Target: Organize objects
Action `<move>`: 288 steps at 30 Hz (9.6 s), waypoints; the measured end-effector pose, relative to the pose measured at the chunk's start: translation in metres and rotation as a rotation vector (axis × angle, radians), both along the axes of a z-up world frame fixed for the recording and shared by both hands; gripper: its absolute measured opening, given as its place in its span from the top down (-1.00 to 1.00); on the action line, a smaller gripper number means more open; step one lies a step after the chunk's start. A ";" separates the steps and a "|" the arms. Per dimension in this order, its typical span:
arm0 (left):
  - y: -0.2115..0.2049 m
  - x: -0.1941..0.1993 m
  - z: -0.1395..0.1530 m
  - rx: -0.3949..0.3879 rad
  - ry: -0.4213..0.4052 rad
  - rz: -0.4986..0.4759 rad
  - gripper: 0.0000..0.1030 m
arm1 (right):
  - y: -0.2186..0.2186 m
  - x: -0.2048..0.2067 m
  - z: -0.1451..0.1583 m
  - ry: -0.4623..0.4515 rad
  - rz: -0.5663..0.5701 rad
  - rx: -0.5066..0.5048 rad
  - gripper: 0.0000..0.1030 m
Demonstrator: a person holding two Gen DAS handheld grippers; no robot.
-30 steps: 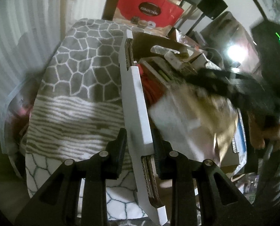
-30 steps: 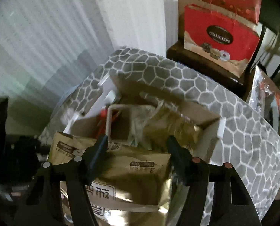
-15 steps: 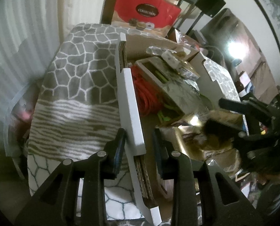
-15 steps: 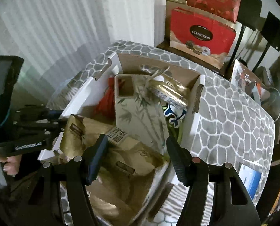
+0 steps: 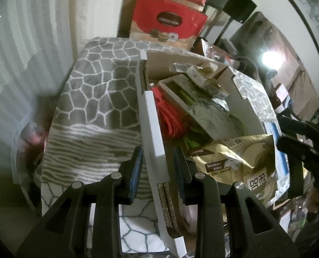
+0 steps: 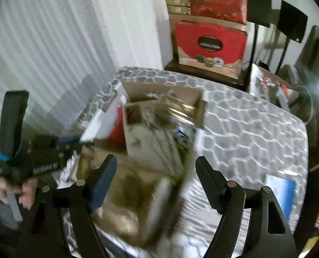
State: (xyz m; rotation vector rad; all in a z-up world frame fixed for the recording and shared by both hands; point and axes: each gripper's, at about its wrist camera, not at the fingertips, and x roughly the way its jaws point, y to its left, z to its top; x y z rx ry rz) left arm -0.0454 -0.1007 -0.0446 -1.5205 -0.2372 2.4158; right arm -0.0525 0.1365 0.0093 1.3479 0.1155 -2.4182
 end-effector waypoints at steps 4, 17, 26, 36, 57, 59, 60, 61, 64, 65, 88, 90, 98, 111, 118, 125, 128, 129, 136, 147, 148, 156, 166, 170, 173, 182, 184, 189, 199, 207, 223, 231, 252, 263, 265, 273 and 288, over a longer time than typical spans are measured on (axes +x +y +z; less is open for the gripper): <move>0.008 0.000 -0.008 -0.021 -0.014 -0.012 0.50 | 0.000 0.020 -0.013 -0.050 0.053 0.043 -0.15; 0.011 -0.002 -0.012 -0.095 -0.001 -0.005 0.56 | -0.023 0.016 -0.050 -0.098 0.092 0.034 0.37; 0.022 -0.001 -0.017 -0.153 -0.005 -0.026 0.56 | -0.010 0.023 -0.035 -0.089 0.057 0.002 0.18; 0.024 -0.001 0.026 -0.097 0.066 -0.014 0.40 | 0.042 0.030 0.014 0.023 -0.068 -0.059 -0.23; 0.001 -0.005 0.021 -0.031 0.055 0.053 -0.19 | 0.205 0.012 -0.054 -0.134 -0.452 0.050 -0.60; -0.004 -0.003 0.022 0.000 0.058 0.057 -0.19 | 0.209 0.010 -0.063 -0.150 -0.464 0.038 -0.60; -0.006 -0.002 0.024 0.024 0.060 0.056 -0.19 | 0.211 0.011 -0.066 -0.149 -0.465 0.028 -0.62; -0.008 -0.002 0.025 0.039 0.058 0.056 -0.19 | 0.212 0.011 -0.068 -0.147 -0.466 0.022 -0.69; -0.014 -0.003 0.027 0.038 0.061 0.076 -0.19 | 0.210 0.012 -0.074 -0.149 -0.468 0.029 -0.89; -0.016 -0.004 0.026 0.026 0.059 0.084 -0.19 | 0.209 0.011 -0.076 -0.152 -0.463 0.032 -0.95; 0.001 -0.008 -0.036 -0.010 -0.070 0.071 -0.19 | 0.210 0.017 -0.079 -0.135 -0.492 0.098 0.66; 0.001 -0.008 -0.036 -0.007 -0.073 0.070 -0.19 | 0.212 0.017 -0.078 -0.152 -0.488 0.070 0.60; -0.001 -0.011 -0.034 -0.002 -0.067 0.067 -0.19 | 0.196 0.016 -0.079 -0.136 -0.455 0.048 -0.93; 0.014 -0.016 -0.039 -0.002 -0.072 0.020 0.54 | 0.167 0.008 -0.096 -0.140 -0.402 0.141 -0.79; 0.021 -0.013 -0.040 -0.036 -0.059 0.020 0.56 | 0.167 0.008 -0.082 -0.110 -0.400 0.178 0.62; 0.019 -0.015 -0.038 -0.021 -0.069 0.020 0.56 | 0.160 0.005 -0.054 -0.076 -0.392 0.077 0.70; 0.018 -0.015 -0.038 -0.022 -0.068 0.020 0.56 | 0.147 0.001 -0.030 -0.053 -0.355 0.005 0.70; 0.018 -0.015 -0.038 -0.021 -0.069 0.020 0.56 | 0.138 -0.001 -0.020 -0.044 -0.333 -0.016 0.70; 0.016 -0.015 -0.037 -0.015 -0.072 0.018 0.56 | 0.052 -0.022 0.021 -0.031 -0.147 -0.075 0.68; 0.012 -0.014 -0.037 0.006 -0.077 0.019 0.54 | -0.045 -0.081 -0.017 -0.188 -0.061 -0.048 0.36; 0.012 -0.014 -0.036 0.011 -0.078 0.020 0.54 | -0.049 -0.085 -0.025 -0.204 -0.072 -0.022 0.12; 0.002 -0.015 -0.028 0.040 -0.065 0.034 0.40 | -0.041 -0.087 -0.025 -0.208 -0.102 -0.103 -0.41; -0.004 -0.020 -0.026 0.055 -0.070 0.039 0.31 | -0.014 -0.057 0.009 -0.103 -0.146 -0.059 -0.52; -0.009 -0.026 -0.024 0.058 -0.068 0.054 0.27 | 0.005 -0.050 -0.008 -0.117 -0.187 -0.037 -0.51; -0.010 -0.034 -0.027 0.057 -0.076 0.054 0.27 | 0.019 -0.047 -0.023 -0.158 -0.199 -0.097 -0.41; 0.003 -0.041 -0.033 0.050 -0.090 0.017 0.50 | 0.034 -0.054 -0.050 -0.243 -0.220 -0.253 0.34; 0.005 -0.040 -0.032 0.033 -0.085 0.016 0.52 | 0.034 -0.057 -0.052 -0.251 -0.222 -0.264 0.36; 0.008 -0.038 -0.030 0.035 -0.098 0.048 0.52 | 0.026 -0.058 -0.048 -0.230 -0.208 -0.210 0.37; 0.040 -0.022 -0.028 0.096 -0.132 0.033 0.33 | 0.038 -0.085 -0.037 -0.183 -0.232 -0.077 0.37; 0.061 -0.017 -0.026 0.082 -0.118 -0.004 0.16 | 0.045 -0.105 -0.044 -0.173 -0.163 -0.016 0.39; 0.016 -0.042 0.035 -0.018 0.101 0.060 -0.87 | 0.092 -0.009 0.013 -0.012 -0.364 -0.142 -0.56; 0.016 -0.104 0.024 -0.036 0.149 0.006 -0.88 | 0.104 0.039 -0.013 -0.103 -0.431 -0.328 -0.72; 0.055 -0.137 -0.010 0.079 0.016 -0.257 -0.63 | 0.077 0.050 -0.049 -0.204 -0.383 -0.503 -0.06; 0.056 -0.108 -0.007 0.170 -0.039 -0.227 -0.63 | 0.111 0.018 -0.034 -0.165 -0.428 -0.353 -0.06; 0.059 -0.096 -0.005 0.158 -0.036 -0.214 -0.63 | 0.118 0.008 -0.033 -0.156 -0.427 -0.325 -0.07; 0.055 -0.060 -0.007 0.223 -0.068 -0.095 -0.63 | 0.129 -0.044 -0.026 -0.109 -0.376 -0.252 -0.07; 0.051 -0.042 -0.007 0.229 -0.080 -0.058 -0.63 | 0.138 -0.072 -0.050 -0.109 -0.383 -0.304 -0.07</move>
